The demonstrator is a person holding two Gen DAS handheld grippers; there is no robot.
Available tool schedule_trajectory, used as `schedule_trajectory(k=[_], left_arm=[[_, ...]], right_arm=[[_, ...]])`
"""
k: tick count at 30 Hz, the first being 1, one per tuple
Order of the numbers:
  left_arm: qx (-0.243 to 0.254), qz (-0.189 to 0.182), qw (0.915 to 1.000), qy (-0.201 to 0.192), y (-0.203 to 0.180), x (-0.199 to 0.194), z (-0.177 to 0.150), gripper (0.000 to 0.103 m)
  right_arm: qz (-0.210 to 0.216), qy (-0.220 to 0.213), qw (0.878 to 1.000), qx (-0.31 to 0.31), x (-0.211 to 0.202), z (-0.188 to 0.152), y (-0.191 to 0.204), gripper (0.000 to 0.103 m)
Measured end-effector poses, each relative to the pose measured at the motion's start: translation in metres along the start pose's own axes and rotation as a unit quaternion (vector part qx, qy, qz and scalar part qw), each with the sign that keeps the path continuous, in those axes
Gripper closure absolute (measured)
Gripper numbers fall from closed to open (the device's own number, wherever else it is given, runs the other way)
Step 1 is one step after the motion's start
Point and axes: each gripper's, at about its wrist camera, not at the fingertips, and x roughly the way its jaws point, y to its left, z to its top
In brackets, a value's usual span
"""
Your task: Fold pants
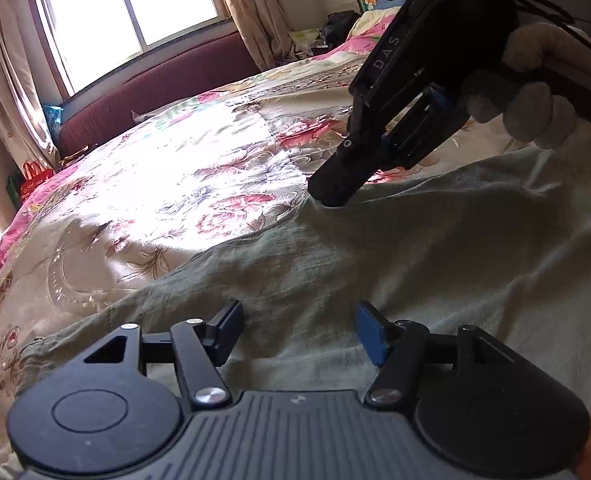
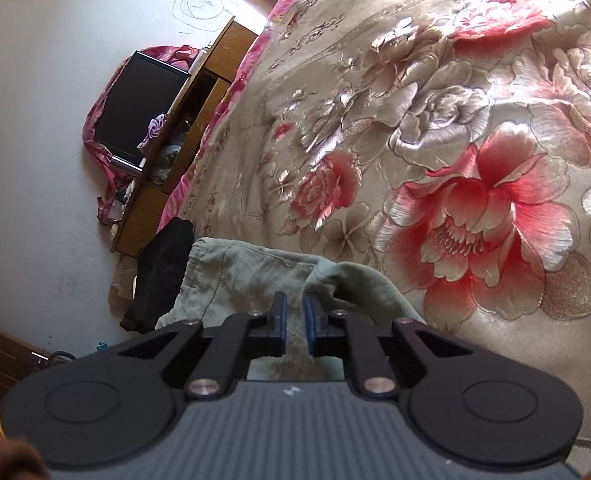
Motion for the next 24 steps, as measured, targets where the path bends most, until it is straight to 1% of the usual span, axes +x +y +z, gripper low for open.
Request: schedule_trajectory(k=[1,2,3,5,7,9,10,11,12,13,14,15,17,18,19,21,22,24], left_arm=[[0.004,0.001,1.0,0.0,-0.001,0.0,0.0,0.027],[0.007,0.001,1.0,0.0,-0.002,0.0,0.001,0.027],[0.01,0.002,0.9999,0.0,-0.002,0.0,0.001,0.027],[0.015,0.002,0.9999,0.0,-0.004,-0.002,0.002,0.027],[0.016,0.005,0.9999,0.001,-0.007,-0.003,0.001,0.025],[0.017,0.016,0.9997,0.003,-0.009,-0.001,0.001,0.02],[0.019,0.019,0.9996,0.002,-0.01,-0.001,0.001,0.019],[0.02,0.02,0.9996,0.002,-0.011,-0.001,0.002,0.018],[0.019,0.02,0.9996,0.002,-0.01,-0.002,0.002,0.018],[0.017,0.02,0.9997,0.001,-0.01,-0.003,0.002,0.018],[0.016,0.019,0.9997,0.0,-0.009,-0.003,0.001,0.018],[0.016,0.018,0.9997,-0.002,-0.009,-0.003,0.001,0.018],[0.019,0.017,0.9997,-0.005,-0.009,-0.004,0.0,0.018],[0.022,0.017,0.9996,-0.006,-0.009,-0.004,0.0,0.018],[0.026,0.017,0.9995,-0.006,-0.008,-0.003,0.0,0.018],[0.03,0.018,0.9994,-0.004,-0.009,-0.003,0.002,0.018],[0.032,0.017,0.9993,-0.003,-0.009,-0.003,0.002,0.019],[0.038,0.017,0.9991,0.0,-0.009,-0.003,0.004,0.019]], right_arm=[[-0.002,-0.003,1.0,0.002,0.004,0.003,-0.002,0.091],[-0.006,0.0,1.0,0.003,0.009,0.006,-0.003,0.094],[-0.022,0.004,1.0,0.008,0.017,0.009,-0.005,0.1],[-0.039,0.0,0.999,0.012,0.022,0.01,-0.005,0.102],[-0.06,-0.027,0.998,0.016,0.017,0.017,-0.005,0.102],[-0.08,-0.077,0.993,0.027,0.004,0.029,-0.01,0.102],[-0.085,-0.093,0.991,0.035,-0.001,0.034,-0.013,0.102],[-0.081,-0.102,0.991,0.041,-0.006,0.036,-0.014,0.101],[-0.065,-0.101,0.992,0.036,-0.012,0.036,-0.012,0.099],[-0.052,-0.094,0.994,0.025,-0.019,0.033,-0.007,0.096],[-0.049,-0.085,0.995,0.011,-0.025,0.027,0.0,0.096],[-0.056,-0.072,0.996,-0.018,-0.034,0.018,0.009,0.096],[-0.089,-0.05,0.993,-0.065,-0.046,0.001,0.02,0.096],[-0.116,-0.033,0.989,-0.082,-0.049,-0.008,0.022,0.096],[-0.134,-0.015,0.987,-0.091,-0.052,-0.013,0.021,0.095],[-0.154,0.02,0.983,-0.094,-0.055,-0.021,0.015,0.095],[-0.163,0.027,0.981,-0.098,-0.058,-0.022,0.012,0.095],[-0.159,0.04,0.98,-0.112,-0.063,-0.024,0.009,0.095]])
